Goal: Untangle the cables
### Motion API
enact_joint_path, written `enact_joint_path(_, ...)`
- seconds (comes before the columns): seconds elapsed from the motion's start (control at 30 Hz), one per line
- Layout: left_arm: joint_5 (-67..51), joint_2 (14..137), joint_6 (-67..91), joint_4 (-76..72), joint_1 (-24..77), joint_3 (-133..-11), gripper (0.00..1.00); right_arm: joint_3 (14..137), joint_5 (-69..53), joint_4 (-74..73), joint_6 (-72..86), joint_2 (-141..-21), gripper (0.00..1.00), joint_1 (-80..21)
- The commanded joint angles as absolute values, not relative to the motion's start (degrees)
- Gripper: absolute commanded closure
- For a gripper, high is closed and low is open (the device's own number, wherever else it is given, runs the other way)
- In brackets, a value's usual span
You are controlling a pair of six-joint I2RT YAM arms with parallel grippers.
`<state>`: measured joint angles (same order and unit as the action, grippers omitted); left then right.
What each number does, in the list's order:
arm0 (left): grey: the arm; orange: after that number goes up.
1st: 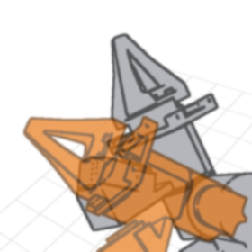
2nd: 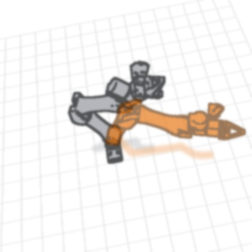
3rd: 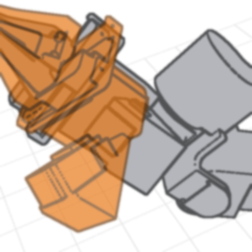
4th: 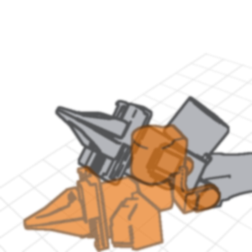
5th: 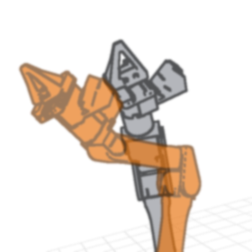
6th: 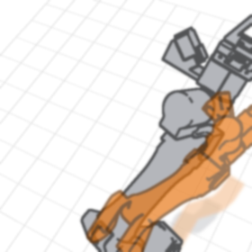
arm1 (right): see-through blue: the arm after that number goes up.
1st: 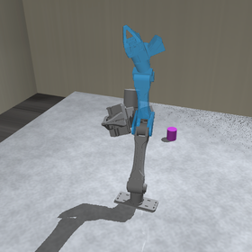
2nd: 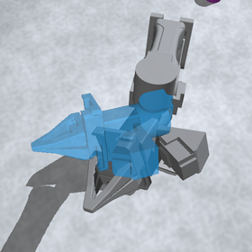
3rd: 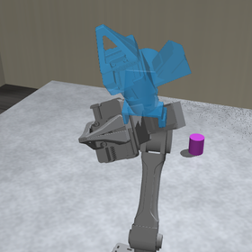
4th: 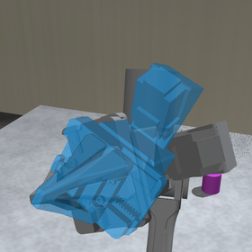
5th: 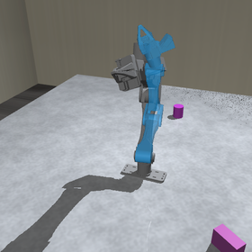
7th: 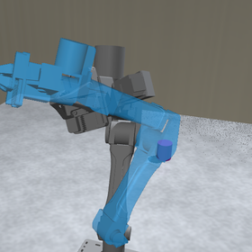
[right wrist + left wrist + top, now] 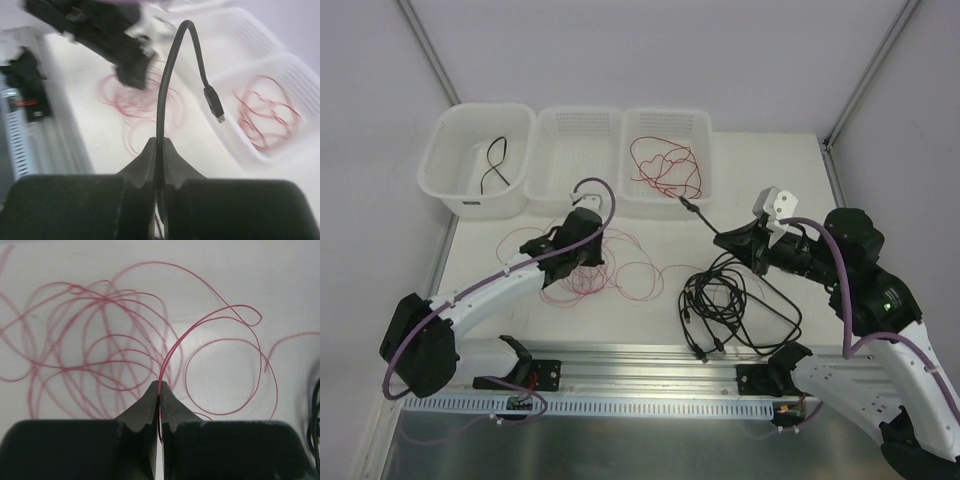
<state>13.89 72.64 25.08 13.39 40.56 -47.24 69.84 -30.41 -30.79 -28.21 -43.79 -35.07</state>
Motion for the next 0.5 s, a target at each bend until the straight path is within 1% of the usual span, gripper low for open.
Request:
enact_joint_path(0.0, 21.6, 62.1, 23.0, 17.2, 35.3, -46.8, 1.0, 71.7, -6.1, -33.0, -31.0, -41.1, 0.99, -34.8)
enact_joint_path(0.07, 26.4, 57.1, 19.2, 19.1, 33.3, -47.5, 1.0, 71.5, 1.8, -33.0, -30.7, -40.1, 0.99, -34.6)
enact_joint_path(0.1, 28.5, 55.9, 17.9, 19.7, 32.7, -48.6, 1.0, 71.6, 7.6, -32.8, -30.2, -39.8, 0.99, -34.5)
enact_joint_path(0.17, 30.3, 54.1, 15.0, 22.2, 30.9, -50.3, 0.97, 72.2, 14.4, -31.6, -29.8, -39.6, 0.99, -34.4)
enact_joint_path(0.23, 33.5, 54.0, 14.1, 24.2, 30.1, -51.1, 0.97, 72.8, 18.8, -30.3, -29.4, -39.7, 0.99, -34.3)
enact_joint_path(0.3, 33.8, 53.9, 14.2, 25.8, 29.4, -51.0, 0.94, 73.9, 23.8, -30.6, -30.2, -41.4, 0.99, -34.0)
enact_joint_path(0.37, 31.6, 54.3, 15.7, 25.8, 29.4, -50.0, 0.92, 74.7, 28.1, -33.2, -30.5, -44.6, 0.99, -33.7)
enact_joint_path(0.47, 27.7, 56.9, 18.7, 25.8, 29.4, -47.4, 0.9, 72.9, 30.7, -35.2, -27.6, -47.8, 0.99, -31.6)
